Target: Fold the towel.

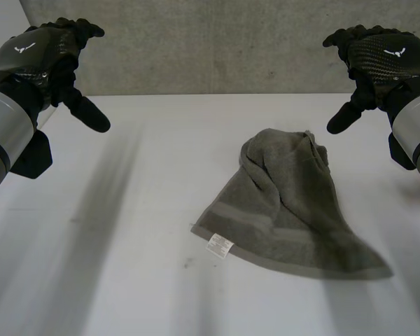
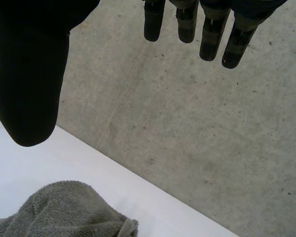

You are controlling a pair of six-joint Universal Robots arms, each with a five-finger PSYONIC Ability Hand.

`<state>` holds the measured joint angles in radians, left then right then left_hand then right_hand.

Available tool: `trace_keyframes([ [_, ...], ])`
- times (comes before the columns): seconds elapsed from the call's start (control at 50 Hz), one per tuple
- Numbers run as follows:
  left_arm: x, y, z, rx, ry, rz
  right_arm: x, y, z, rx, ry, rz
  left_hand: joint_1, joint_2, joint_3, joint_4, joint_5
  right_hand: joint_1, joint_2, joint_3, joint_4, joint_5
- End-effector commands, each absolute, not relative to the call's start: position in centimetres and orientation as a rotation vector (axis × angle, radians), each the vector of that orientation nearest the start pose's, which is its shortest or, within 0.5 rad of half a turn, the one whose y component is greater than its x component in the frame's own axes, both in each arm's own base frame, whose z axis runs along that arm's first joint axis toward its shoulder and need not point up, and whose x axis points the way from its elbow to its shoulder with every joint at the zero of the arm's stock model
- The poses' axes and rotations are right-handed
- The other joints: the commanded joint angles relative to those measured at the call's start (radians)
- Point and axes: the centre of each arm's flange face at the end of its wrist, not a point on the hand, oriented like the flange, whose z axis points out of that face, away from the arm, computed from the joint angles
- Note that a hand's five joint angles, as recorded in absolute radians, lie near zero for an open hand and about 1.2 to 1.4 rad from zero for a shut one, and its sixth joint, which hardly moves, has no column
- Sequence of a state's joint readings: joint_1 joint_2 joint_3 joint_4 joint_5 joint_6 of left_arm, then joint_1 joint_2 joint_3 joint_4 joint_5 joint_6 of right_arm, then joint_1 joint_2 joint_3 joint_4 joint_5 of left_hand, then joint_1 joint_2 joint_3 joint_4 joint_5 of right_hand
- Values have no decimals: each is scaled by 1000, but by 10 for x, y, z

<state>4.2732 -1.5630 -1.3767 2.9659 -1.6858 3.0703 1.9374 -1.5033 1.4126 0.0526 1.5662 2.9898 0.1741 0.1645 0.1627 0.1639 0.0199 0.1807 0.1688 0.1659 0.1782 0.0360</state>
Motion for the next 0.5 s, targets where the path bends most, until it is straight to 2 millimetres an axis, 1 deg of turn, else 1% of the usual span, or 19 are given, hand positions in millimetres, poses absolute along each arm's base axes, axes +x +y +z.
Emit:
trace_keyframes([
  [0.02, -237, -222, 355, 299, 2386, -2442, 239, -256, 332, -535, 2003, -2144, 1, 11, 13, 11, -19, -6, 6, 9, -4, -36],
  [0.18, -238, -224, 352, 298, 2383, -2442, 238, -257, 332, -538, 2003, -2149, 4, 14, 16, 14, -16, -6, 6, 9, -4, -36],
  [0.24, -239, -226, 347, 306, 2401, -2421, 239, -257, 332, -571, 2007, -2158, 1, 11, 13, 11, -19, -6, 6, 9, -4, -36],
  [0.28, -240, -226, 346, 309, 2405, -2418, 242, -258, 328, -664, 2015, -2153, 1, 11, 13, 11, -19, -6, 6, 9, -4, -36],
  [0.3, -241, -226, 343, 317, 2421, -2403, 242, -258, 328, -665, 2015, -2153, 1, 11, 13, 11, -19, -6, 6, 9, -4, -36],
  [0.32, -241, -226, 343, 317, 2421, -2403, 244, -258, 323, -735, 2023, -2144, 1, 11, 13, 11, -19, -6, 6, 9, -4, -36],
  [0.34, -244, -227, 338, 326, 2444, -2382, 247, -261, 314, -811, 2047, -2126, 1, 11, 13, 11, -19, -6, 6, 9, -4, -36],
  [0.36, -244, -227, 338, 326, 2444, -2382, 247, -261, 314, -812, 2047, -2126, 1, 11, 13, 11, -19, -6, 6, 9, -4, -36],
  [0.38, -247, -229, 330, 336, 2477, -2348, 249, -266, 302, -889, 2082, -2102, 1, 11, 13, 11, -19, -6, 6, 9, -4, -36],
  [0.4, -251, -231, 322, 354, 2509, -2316, 249, -266, 302, -889, 2082, -2102, 1, 11, 13, 11, -19, -6, 6, 9, -4, -36],
  [0.42, -251, -231, 322, 354, 2509, -2316, 252, -269, 293, -956, 2109, -2074, 1, 11, 13, 11, -19, -6, 6, 9, -4, -36],
  [0.44, -255, -231, 315, 372, 2543, -2293, 253, -273, 285, -1013, 2134, -2045, 1, 11, 13, 11, -19, -6, 6, 9, -4, -36],
  [0.46, -260, -232, 306, 389, 2586, -2263, 253, -273, 285, -1013, 2134, -2045, 1, 11, 13, 11, -19, -6, 6, 9, -4, -36],
  [0.48, -260, -232, 306, 389, 2587, -2262, 256, -277, 279, -1047, 2145, -2022, 1, 11, 13, 11, -19, -6, 6, 9, -4, -36],
  [0.5, -265, -233, 296, 390, 2636, -2224, 260, -283, 273, -1060, 2149, -1997, 1, 11, 13, 11, -19, -6, 6, 9, -4, -36],
])
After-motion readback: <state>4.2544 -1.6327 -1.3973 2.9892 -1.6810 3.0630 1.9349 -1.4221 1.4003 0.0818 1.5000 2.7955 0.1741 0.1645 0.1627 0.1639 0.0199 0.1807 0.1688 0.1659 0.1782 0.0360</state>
